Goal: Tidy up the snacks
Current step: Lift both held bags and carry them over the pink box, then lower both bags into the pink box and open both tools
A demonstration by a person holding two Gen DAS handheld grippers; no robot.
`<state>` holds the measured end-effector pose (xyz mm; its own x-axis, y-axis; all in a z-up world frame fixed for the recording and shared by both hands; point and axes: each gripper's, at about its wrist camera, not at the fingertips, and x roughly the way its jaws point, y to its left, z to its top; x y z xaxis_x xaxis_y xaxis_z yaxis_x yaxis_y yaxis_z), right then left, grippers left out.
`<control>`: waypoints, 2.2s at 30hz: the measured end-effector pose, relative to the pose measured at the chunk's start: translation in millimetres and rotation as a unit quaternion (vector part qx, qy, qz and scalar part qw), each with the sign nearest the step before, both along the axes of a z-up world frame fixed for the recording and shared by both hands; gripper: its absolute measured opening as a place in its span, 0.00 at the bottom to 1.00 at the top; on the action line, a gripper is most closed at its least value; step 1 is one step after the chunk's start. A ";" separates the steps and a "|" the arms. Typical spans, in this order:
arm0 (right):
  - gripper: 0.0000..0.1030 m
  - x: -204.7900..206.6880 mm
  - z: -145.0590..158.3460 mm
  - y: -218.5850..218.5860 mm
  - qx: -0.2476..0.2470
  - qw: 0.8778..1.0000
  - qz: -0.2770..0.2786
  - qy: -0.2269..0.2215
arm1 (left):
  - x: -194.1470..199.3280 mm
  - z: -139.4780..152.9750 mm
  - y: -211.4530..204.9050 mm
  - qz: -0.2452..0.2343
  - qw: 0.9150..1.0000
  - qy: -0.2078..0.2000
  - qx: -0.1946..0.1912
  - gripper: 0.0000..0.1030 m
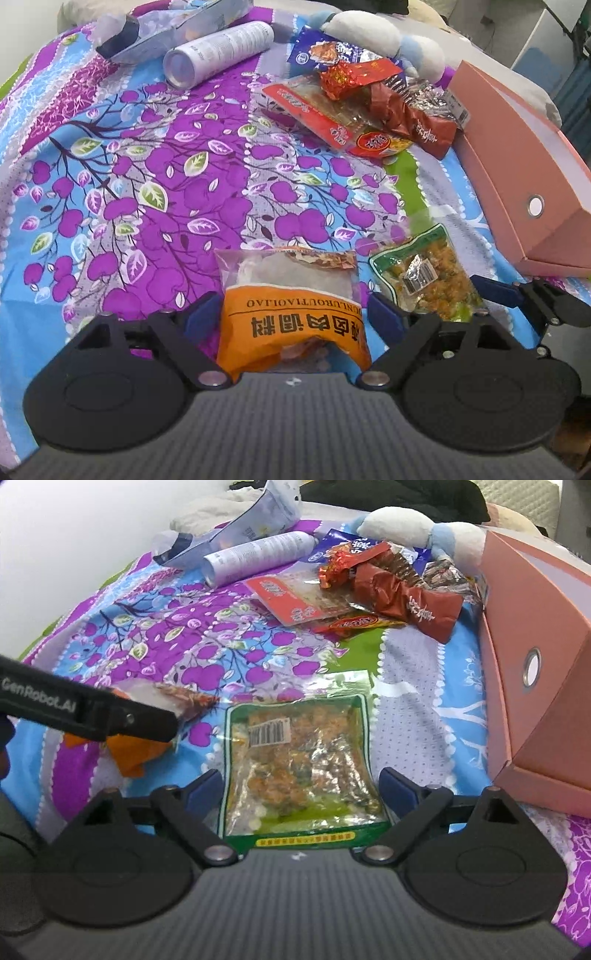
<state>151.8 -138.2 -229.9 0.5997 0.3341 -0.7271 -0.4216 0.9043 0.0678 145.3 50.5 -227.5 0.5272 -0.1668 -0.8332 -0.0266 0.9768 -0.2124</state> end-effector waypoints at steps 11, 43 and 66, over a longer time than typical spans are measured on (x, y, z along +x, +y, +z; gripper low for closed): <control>0.54 -6.7 16.0 -8.0 0.014 1.000 -0.022 0.001 | -6.2 14.7 1.4 0.010 1.000 -0.021 -0.014 0.68; 0.49 -57.7 168.6 -82.5 0.072 0.974 -0.169 -0.134 | -35.4 174.9 -60.5 -0.048 0.985 -0.156 -0.048 0.67; 0.49 4.9 154.2 -175.8 0.069 0.954 -0.275 -0.091 | 90.0 175.0 -199.8 -0.173 0.975 -0.127 -0.062 0.67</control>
<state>156.7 -314.1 -75.7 0.8247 0.0167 -0.5654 0.0990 0.9799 0.1733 235.2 -149.3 -52.5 0.6073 -0.4627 -0.6459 0.3691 0.8842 -0.2864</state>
